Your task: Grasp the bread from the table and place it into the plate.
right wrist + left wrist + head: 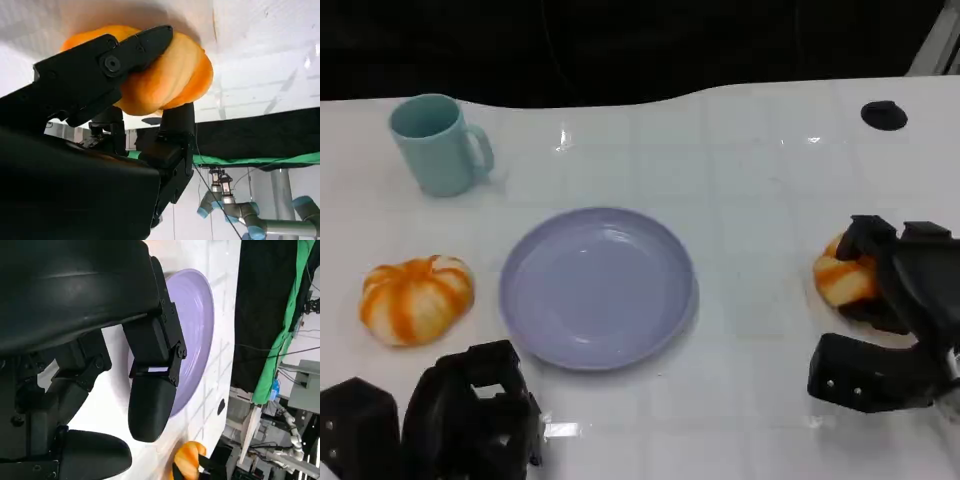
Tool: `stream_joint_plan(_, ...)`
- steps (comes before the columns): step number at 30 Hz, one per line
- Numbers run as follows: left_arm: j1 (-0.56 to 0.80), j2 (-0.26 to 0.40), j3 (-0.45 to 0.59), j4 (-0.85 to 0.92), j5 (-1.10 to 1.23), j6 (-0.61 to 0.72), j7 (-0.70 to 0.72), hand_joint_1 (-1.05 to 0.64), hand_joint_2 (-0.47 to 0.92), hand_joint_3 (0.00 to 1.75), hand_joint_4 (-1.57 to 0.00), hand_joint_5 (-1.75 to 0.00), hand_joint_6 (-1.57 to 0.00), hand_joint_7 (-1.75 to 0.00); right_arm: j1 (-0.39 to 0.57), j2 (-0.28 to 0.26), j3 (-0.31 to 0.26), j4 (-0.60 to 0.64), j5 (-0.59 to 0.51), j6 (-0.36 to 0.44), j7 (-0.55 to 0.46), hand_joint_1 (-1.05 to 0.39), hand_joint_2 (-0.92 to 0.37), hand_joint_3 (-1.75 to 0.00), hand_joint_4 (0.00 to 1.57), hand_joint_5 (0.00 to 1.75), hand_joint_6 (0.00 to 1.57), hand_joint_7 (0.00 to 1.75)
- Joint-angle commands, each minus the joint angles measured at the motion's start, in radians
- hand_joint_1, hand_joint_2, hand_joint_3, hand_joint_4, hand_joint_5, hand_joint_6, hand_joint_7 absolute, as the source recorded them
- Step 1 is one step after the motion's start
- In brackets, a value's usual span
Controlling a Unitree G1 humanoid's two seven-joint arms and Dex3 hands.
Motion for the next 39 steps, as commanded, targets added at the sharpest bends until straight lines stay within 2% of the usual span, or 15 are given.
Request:
stream_joint_plan(1,0.021,0.010,-0.002,-0.003,0.009,0.012,0.009,-0.87,-0.30,1.75,-1.57,-1.24,-1.35,-1.23,0.011,-0.009,-0.006,-0.019,0.020,-0.026,-0.028,-0.39,-0.90,-0.11,0.99,1.75,0.79,1.75)
stream_joint_plan(3,0.021,0.010,-0.002,-0.001,0.010,0.010,0.007,-0.87,-0.30,1.75,-1.57,-1.24,-1.35,-1.23,0.012,-0.010,-0.002,-0.035,0.018,-0.042,-0.041,-0.40,-0.57,-0.77,0.99,1.75,0.78,1.75)
stream_joint_plan(4,0.021,0.011,-0.002,-0.001,0.009,0.011,0.006,-0.87,-0.30,1.75,-1.57,-1.24,-1.35,-1.22,0.014,-0.009,-0.001,-0.050,0.017,-0.057,-0.050,-0.40,-0.45,-0.97,0.99,1.75,0.79,1.74)
stream_joint_plan(7,0.023,0.012,-0.003,-0.002,0.009,0.012,0.004,-0.87,-0.30,1.75,-1.57,-1.24,-1.35,-1.22,0.019,-0.005,0.011,-0.098,0.004,-0.099,-0.083,-0.38,-0.33,-1.20,1.01,1.75,0.86,1.64)
stream_joint_plan(14,0.025,0.010,-0.004,-0.001,0.012,0.006,0.008,-0.87,-0.31,1.75,-1.57,-1.25,-1.35,-1.22,0.028,0.014,0.039,-0.244,-0.019,-0.161,-0.101,-0.34,-0.28,-1.31,1.02,1.75,0.86,1.68)
stream_joint_plan(19,0.026,0.014,-0.007,-0.002,0.013,0.010,0.007,-0.87,-0.31,1.75,-1.57,-1.25,-1.35,-1.22,0.026,0.047,0.045,-0.326,-0.035,-0.167,-0.074,-0.34,-0.24,-1.37,1.03,1.75,0.86,1.71)
stream_joint_plan(23,0.024,0.015,-0.007,0.003,0.010,0.009,0.004,-0.87,-0.31,1.75,-1.57,-1.25,-1.35,-1.22,0.012,0.084,0.061,-0.356,-0.045,-0.164,-0.049,-0.29,-0.18,-1.43,1.04,1.75,0.91,1.63)
stream_joint_plan(31,0.024,0.015,-0.008,0.008,0.010,0.003,0.003,-0.86,-0.32,1.75,-1.57,-1.24,-1.35,-1.21,-0.056,0.177,0.087,-0.295,-0.066,-0.144,-0.025,-0.26,-0.10,-1.46,1.04,1.75,0.92,1.64)
stream_joint_plan(37,0.026,0.019,-0.010,0.004,0.013,0.007,0.007,-0.86,-0.32,1.75,-1.57,-1.24,-1.35,-1.20,-0.121,0.246,0.111,-0.210,-0.070,-0.112,0.026,-0.19,-0.17,-1.33,1.02,1.75,0.89,1.68)
stream_joint_plan(39,0.026,0.020,-0.010,0.004,0.015,0.005,0.008,-0.86,-0.31,1.75,-1.57,-1.24,-1.35,-1.20,-0.139,0.267,0.119,-0.174,-0.068,-0.113,0.033,-0.20,-0.24,-1.23,1.01,1.75,0.90,1.64)
